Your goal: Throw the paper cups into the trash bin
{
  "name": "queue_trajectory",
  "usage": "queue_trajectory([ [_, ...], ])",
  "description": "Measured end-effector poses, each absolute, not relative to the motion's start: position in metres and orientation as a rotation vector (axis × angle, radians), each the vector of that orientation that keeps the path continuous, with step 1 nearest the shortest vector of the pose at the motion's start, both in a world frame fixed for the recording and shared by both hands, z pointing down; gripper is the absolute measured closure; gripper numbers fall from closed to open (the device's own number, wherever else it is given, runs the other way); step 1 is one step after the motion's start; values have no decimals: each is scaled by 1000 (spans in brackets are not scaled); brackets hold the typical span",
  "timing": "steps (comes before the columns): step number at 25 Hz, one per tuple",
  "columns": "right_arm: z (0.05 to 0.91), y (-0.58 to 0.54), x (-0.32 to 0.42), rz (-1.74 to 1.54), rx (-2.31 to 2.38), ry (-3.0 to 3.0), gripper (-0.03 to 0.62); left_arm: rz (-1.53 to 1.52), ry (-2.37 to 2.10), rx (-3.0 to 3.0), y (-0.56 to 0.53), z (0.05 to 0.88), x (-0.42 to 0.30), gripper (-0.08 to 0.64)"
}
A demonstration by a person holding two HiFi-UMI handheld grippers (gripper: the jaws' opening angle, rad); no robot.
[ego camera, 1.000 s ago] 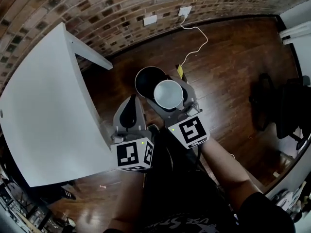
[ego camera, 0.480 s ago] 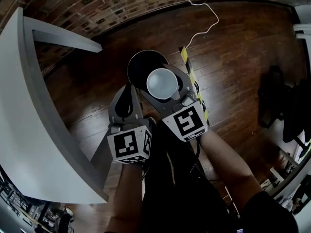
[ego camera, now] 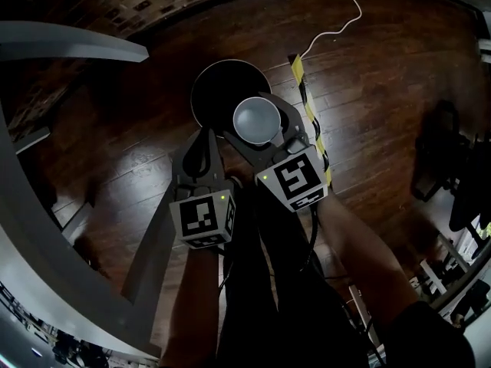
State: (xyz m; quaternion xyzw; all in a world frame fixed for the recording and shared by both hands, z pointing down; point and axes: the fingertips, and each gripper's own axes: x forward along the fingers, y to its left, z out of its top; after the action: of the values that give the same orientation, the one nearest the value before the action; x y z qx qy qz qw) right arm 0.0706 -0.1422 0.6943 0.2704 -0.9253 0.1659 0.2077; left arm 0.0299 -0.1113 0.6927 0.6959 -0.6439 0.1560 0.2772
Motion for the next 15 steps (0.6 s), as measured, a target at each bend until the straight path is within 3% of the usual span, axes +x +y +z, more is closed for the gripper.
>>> queue_trajectory([
  [15,830,-124,64,798,577,-2252,245,431,-1711,1795,-107,752,25,555],
])
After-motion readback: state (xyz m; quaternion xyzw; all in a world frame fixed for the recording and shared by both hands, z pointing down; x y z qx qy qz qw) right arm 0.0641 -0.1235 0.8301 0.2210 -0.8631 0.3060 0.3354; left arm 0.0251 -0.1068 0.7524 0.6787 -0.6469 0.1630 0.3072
